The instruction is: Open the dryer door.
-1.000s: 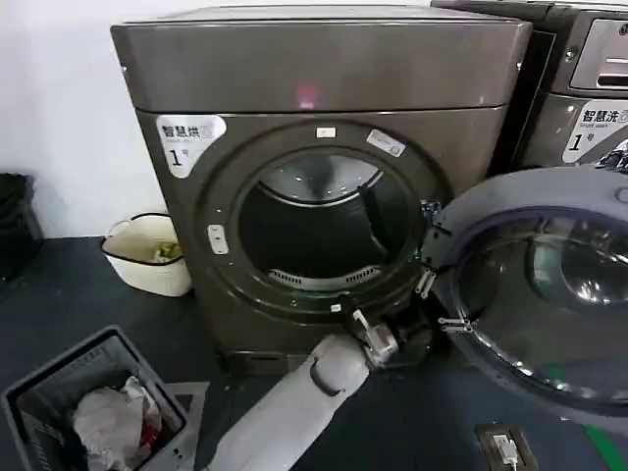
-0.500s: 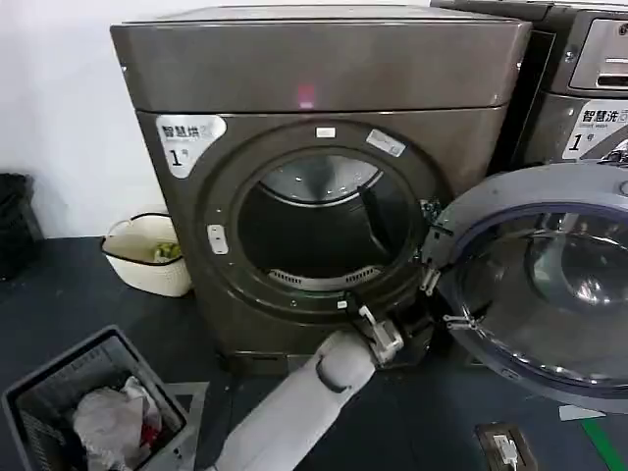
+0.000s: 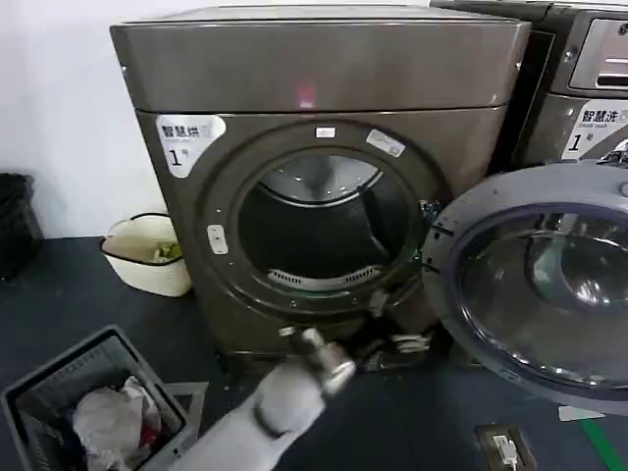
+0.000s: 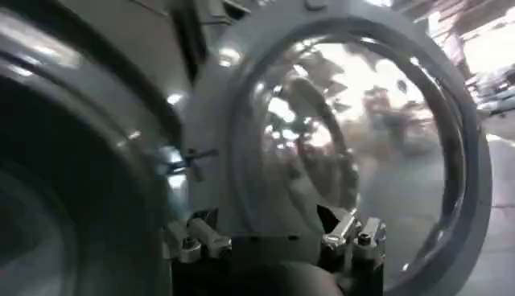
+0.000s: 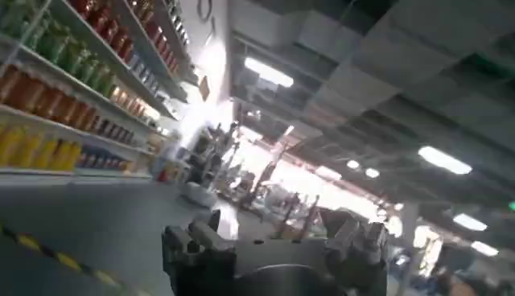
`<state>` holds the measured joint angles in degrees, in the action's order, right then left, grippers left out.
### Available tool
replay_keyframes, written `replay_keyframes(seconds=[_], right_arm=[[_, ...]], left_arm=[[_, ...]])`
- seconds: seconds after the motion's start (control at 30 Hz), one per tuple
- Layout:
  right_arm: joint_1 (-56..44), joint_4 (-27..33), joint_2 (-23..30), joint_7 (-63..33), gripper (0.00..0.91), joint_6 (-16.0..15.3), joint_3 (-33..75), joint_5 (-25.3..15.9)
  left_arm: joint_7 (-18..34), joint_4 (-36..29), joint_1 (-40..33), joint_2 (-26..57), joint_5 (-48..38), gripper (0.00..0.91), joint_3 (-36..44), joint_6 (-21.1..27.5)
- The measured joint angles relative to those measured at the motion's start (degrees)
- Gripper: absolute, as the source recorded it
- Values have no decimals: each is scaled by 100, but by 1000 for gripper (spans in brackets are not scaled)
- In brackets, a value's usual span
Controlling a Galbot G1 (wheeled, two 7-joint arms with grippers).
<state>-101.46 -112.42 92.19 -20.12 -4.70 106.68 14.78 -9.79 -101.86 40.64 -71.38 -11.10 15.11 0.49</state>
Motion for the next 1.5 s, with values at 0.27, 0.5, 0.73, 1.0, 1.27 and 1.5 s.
replay_keyframes(seconds=[0.27, 0.5, 0.73, 1.0, 1.27, 1.5], right_arm=[[43, -27, 0, -11, 907, 41, -158, 77], [71, 59, 0, -4, 907, 94, -263, 76], [97, 166, -6, 88, 907, 228, -318, 210], [91, 297, -154, 90, 907, 364, -359, 332], [53, 357, -150, 136, 907, 489, -399, 433], [54, 391, -139, 161, 907, 553, -405, 473]], left_arm=[[350, -1633, 1422, 1484, -456, 907, -1153, 462], [860, -2528, 2710, 2189, -979, 907, -2493, 1089], [1958, -3112, 3707, 2470, -2243, 907, -3927, 2306], [3564, -3584, 4440, 2709, -4309, 907, -5240, 3614], [5542, -3722, 4896, 2741, -6425, 907, -6063, 4177], [6923, -3495, 4996, 2862, -8357, 907, -6570, 4173]])
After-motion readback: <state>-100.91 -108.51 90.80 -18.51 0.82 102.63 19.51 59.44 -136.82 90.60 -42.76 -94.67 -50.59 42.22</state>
